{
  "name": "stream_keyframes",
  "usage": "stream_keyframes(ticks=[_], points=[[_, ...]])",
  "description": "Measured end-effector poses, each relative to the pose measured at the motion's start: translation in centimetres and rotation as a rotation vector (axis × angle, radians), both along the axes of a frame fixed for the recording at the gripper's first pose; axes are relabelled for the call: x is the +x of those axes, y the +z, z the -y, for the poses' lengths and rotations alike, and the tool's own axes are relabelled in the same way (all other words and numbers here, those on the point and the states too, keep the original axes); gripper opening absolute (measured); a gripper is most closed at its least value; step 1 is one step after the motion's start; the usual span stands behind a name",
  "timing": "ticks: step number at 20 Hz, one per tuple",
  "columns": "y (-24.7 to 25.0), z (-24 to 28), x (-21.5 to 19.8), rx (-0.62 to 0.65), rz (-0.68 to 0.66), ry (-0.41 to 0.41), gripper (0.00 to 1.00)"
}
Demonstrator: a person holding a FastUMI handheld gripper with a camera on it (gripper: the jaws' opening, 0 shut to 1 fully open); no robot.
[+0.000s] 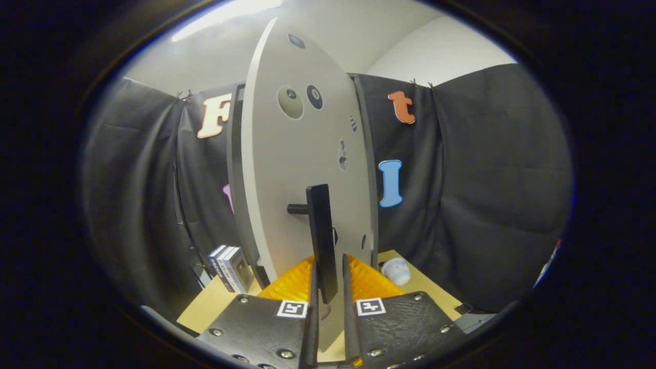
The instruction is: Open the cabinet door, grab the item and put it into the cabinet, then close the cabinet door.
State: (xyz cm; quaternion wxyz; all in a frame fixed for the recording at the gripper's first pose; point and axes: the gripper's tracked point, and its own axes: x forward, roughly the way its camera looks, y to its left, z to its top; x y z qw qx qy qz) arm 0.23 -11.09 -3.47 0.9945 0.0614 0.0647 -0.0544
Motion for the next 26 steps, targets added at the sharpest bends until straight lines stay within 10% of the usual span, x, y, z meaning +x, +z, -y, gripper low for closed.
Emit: stream_keyframes(ticks=[26], points=[[-1.0,16.0,-0.9,-0.015,0.044,0.011,0.16]])
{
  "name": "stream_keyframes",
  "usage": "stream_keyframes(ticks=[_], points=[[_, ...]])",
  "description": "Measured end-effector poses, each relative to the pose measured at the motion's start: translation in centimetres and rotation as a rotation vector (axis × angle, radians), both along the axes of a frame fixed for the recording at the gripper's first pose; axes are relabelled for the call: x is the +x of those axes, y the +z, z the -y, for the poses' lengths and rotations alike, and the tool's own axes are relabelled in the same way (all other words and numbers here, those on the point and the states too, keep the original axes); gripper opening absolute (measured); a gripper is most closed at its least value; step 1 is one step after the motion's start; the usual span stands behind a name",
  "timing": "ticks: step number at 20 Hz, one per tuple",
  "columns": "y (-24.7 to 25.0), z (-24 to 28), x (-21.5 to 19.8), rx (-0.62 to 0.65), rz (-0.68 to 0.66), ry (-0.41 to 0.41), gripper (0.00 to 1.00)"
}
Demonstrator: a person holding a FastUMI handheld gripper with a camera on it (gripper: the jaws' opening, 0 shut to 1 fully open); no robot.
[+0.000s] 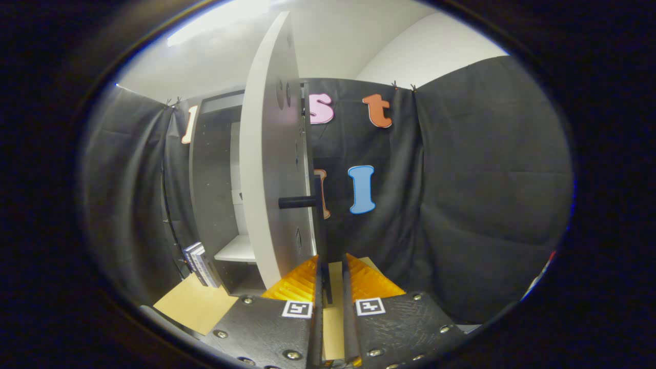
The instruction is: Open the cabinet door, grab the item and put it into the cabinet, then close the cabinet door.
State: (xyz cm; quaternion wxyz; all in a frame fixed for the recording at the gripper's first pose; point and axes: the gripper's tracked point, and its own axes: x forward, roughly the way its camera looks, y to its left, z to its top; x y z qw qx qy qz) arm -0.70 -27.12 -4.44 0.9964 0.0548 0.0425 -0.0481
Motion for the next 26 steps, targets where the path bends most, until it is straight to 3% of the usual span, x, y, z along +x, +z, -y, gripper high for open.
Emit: stream_keyframes(ticks=[5,15,22,24,25,26], points=[[-0.1,1.4,0.3,0.011,0.003,0.041,0.17],[-0.5,2.1,-3.5,0.021,-0.010,0.003,0.17],[0.0,-5.5,-6.4,0.073,0.010,0.066,0.17],[-1.1,-8.9,-5.8,0.101,-0.009,0.104,0.23],[-1.8,-10.5,-5.3,0.111,-0.020,0.123,0.36],[-2.6,-12.1,-4.7,0.120,-0.032,0.142,0.42]])
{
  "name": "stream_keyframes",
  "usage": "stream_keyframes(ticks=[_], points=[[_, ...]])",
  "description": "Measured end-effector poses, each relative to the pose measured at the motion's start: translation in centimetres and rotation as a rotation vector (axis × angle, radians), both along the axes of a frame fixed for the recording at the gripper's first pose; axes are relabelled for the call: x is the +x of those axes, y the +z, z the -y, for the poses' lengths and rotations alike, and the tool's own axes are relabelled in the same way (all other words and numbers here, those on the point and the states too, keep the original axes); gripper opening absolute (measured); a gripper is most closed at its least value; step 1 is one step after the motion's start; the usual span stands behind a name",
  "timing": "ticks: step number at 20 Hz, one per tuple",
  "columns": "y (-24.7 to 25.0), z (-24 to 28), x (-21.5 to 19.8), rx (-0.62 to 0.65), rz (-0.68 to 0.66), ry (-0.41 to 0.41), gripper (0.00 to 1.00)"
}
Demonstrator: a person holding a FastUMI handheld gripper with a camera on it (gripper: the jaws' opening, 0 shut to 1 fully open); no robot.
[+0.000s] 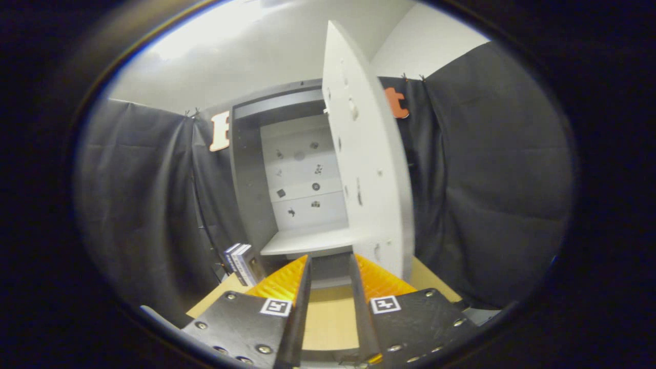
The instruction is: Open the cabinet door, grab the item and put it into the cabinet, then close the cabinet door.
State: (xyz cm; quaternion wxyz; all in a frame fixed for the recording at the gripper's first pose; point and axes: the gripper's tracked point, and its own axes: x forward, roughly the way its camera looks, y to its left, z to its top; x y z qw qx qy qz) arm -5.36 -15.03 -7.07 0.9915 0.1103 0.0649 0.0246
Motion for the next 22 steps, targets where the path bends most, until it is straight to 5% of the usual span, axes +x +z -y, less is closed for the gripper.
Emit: stream_keyframes(ticks=[4,6,12,22], points=[[-5.6,-5.9,3.1,0.012,-0.098,0.053,0.80],[-8.7,-8.4,4.9,0.014,-0.138,0.058,0.90],[-17.7,-14.8,8.1,0.057,-0.288,0.113,0.93],[-29.0,-19.5,11.0,-0.079,-0.476,0.162,0.94]])
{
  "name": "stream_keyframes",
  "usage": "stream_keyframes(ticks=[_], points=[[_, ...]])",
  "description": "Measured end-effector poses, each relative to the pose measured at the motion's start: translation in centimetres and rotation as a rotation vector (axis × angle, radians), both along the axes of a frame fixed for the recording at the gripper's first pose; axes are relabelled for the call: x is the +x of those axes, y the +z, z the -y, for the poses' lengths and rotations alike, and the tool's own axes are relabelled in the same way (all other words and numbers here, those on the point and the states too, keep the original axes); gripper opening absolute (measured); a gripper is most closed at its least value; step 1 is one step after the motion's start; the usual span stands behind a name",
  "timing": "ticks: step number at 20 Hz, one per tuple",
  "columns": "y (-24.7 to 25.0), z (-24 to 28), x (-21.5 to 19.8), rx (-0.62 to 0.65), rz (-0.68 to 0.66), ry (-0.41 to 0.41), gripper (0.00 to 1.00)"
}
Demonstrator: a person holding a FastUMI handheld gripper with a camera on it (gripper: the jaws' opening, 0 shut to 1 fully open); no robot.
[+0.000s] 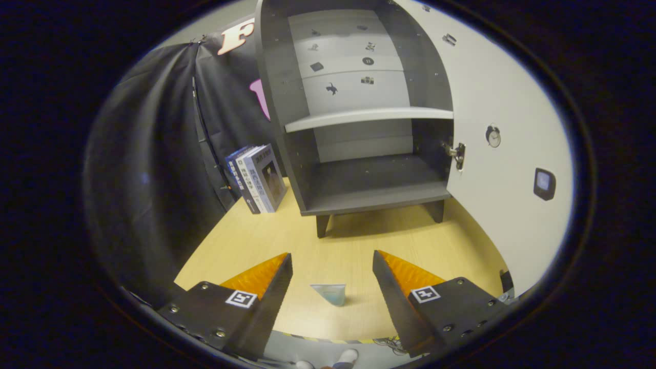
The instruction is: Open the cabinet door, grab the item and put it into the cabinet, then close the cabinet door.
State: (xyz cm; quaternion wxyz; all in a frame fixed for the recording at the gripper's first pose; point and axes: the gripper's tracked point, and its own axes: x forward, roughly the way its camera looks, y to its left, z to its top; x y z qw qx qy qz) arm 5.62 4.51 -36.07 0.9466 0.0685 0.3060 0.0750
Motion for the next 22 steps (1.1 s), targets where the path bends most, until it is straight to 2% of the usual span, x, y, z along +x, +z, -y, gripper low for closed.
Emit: stream_keyframes(ticks=[10,13,15,17,22], points=[[-9.7,-1.8,0.1,-0.096,-0.117,0.007,0.94],[-11.7,-1.7,0.0,-0.091,-0.142,-0.016,0.87],[-12.2,-1.6,0.5,-0.075,-0.139,-0.037,0.71],[-12.0,-1.6,0.2,-0.070,-0.157,-0.023,0.55],[-8.5,-1.7,0.7,-0.052,-0.102,0.045,0.55]])
